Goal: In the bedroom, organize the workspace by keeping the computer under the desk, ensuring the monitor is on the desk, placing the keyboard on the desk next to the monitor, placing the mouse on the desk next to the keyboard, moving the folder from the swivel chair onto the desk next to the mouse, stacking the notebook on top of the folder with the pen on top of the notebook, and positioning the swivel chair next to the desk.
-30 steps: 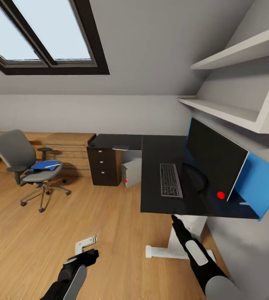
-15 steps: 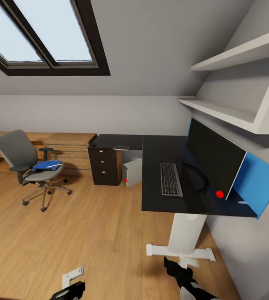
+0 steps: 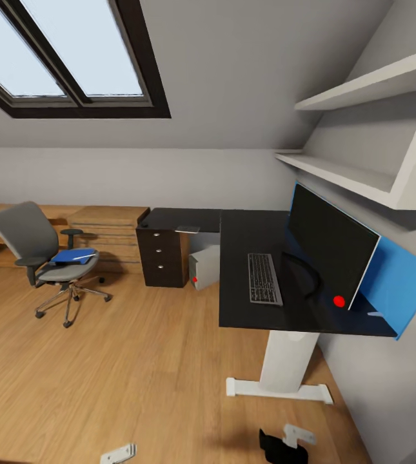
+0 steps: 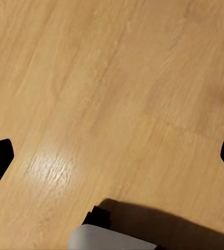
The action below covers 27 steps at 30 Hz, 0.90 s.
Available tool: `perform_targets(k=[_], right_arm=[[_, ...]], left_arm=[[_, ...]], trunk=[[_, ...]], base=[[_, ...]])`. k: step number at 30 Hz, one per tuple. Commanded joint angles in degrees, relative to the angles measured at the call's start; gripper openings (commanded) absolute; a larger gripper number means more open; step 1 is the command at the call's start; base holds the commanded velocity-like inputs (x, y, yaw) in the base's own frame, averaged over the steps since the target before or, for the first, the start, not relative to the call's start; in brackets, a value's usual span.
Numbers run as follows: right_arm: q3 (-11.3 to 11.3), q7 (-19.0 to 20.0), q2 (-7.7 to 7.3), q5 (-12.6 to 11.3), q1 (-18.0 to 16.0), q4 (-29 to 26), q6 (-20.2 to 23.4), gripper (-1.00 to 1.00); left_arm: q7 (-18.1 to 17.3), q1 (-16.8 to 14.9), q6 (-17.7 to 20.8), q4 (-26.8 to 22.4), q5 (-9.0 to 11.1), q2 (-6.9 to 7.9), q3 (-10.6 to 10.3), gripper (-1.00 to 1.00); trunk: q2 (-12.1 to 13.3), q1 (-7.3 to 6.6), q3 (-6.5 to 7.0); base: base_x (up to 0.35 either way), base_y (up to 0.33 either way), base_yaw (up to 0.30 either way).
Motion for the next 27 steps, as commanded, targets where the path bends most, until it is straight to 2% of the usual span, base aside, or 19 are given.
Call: perform_targets(k=[1,6,7,12,13,14,19,22,27], right_arm=[[0.53,0.09,0.0,-0.59,-0.03,0.14,-0.25,1.0],[0.55,0.05,0.05,-0.6,-0.02,0.15,-0.26,1.0],[0.63,0.06,0.3,-0.53,-0.02,0.15,-0.76,1.0],[0.7,0.0,0.45,-0.56,-0.02,0.15,-1.63,1.0],[0.79,0.08,0.78,-0.56,0.78,0.15,-7.59,1.0],[0.8,0.08,1.0,-0.54,1.01,0.15,-8.93,1.0],[0.81,0.01,1.8,-0.48,2.12,0.15,-13.7,1.0],[0.81,0.0,2.33,-0.42,2.75,0.15,-16.3,1.0],[0.81,-0.05,2.58,-0.39,3.1,0.15,-18.76,1.0]], left_arm=[[0.34,-0.03,0.15,0.53,0.28,0.09,-0.54,1.0],[0.23,-0.03,0.12,1.22,0.23,0.16,-0.59,1.0],[0.19,-0.02,-2.4,1.77,0.31,0.04,-0.67,1.0],[0.18,-0.03,-3.64,2.91,0.24,-0.01,-0.84,1.0],[0.18,-0.03,-3.69,2.94,0.23,0.19,-0.78,1.0],[0.18,-0.03,-3.71,2.94,0.2,0.21,-0.77,1.0],[0.25,-0.03,-3.82,2.94,0.24,0.48,-0.45,1.0],[0.26,-0.03,-3.84,2.94,0.36,1.31,-0.33,1.0],[0.25,-0.03,-3.78,2.94,0.4,1.69,-0.33,1.0]], trunk=[[-0.06,0.01,-0.08],[-0.06,0.01,-0.08],[-0.06,0.01,-0.08],[-0.06,0.01,-0.08],[-0.06,0.01,-0.08],[-0.06,0.01,-0.08],[-0.06,0.01,-0.08],[-0.06,0.01,-0.08],[-0.06,0.01,-0.08]], base=[[0.0,0.006,0.0],[0.128,0.184,0.0],[0.179,0.249,0.0],[0.186,0.25,0.107],[0.26,0.237,0.277],[0.261,0.236,0.278],[0.263,0.235,0.279],[0.264,0.235,0.282],[0.264,0.221,0.285]])
